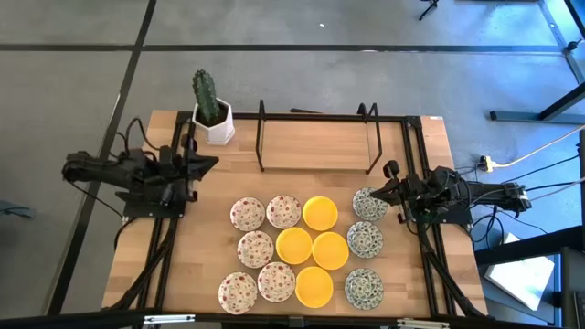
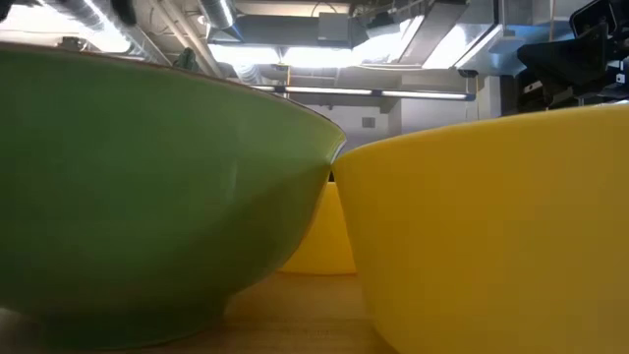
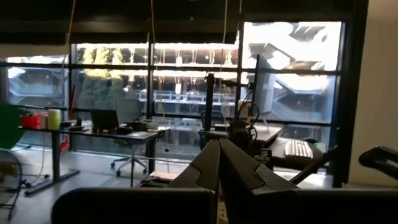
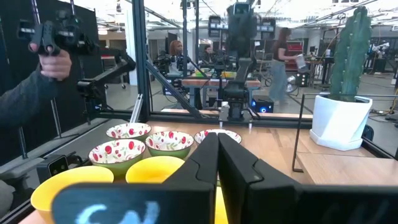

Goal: Pick & Place Mini bowls
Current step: Put the white bowl on the shelf

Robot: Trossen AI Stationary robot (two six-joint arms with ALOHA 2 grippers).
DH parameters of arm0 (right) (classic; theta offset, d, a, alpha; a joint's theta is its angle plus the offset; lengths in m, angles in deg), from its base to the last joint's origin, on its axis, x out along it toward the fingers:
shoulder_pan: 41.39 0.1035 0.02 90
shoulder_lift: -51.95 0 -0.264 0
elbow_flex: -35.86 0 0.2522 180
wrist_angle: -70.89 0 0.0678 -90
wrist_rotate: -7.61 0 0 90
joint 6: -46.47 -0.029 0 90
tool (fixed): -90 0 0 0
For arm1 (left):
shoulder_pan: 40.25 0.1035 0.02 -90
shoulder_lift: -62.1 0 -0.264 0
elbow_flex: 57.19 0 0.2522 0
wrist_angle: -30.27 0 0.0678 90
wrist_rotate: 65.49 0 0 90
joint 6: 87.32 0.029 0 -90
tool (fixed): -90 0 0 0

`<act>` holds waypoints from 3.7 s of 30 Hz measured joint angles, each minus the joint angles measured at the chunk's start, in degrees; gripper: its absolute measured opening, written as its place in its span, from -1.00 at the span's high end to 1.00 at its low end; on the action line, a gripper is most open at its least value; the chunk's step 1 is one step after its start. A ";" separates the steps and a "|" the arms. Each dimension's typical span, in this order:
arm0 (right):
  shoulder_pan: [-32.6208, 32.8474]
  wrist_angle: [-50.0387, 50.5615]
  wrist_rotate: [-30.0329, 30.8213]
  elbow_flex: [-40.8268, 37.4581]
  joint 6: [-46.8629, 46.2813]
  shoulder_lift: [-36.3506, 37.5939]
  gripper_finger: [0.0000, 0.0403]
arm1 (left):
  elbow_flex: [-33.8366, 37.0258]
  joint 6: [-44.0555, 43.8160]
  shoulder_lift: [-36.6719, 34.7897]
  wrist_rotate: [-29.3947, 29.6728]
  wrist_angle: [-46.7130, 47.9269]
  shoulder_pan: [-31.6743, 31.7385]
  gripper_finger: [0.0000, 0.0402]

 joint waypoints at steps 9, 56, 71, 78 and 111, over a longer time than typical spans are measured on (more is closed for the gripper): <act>-0.01 -0.08 0.00 0.00 -0.02 -0.01 0.94 | -23.29 -4.62 21.77 8.58 22.54 0.01 0.98; 0.00 2.64 -0.02 0.00 -0.24 -0.01 0.94 | -42.20 -15.37 66.52 -16.12 73.76 8.69 0.25; -0.01 2.88 -0.02 0.00 -0.24 0.00 0.94 | -39.42 -11.83 66.84 -17.84 69.26 9.01 -0.28; -0.01 2.89 -0.02 0.00 -0.24 -0.01 0.94 | -35.82 -11.87 66.84 -17.58 67.56 9.06 -0.28; -0.02 3.20 -0.02 0.00 -0.24 -0.01 0.94 | -27.03 -9.11 69.77 -13.49 56.13 9.06 0.23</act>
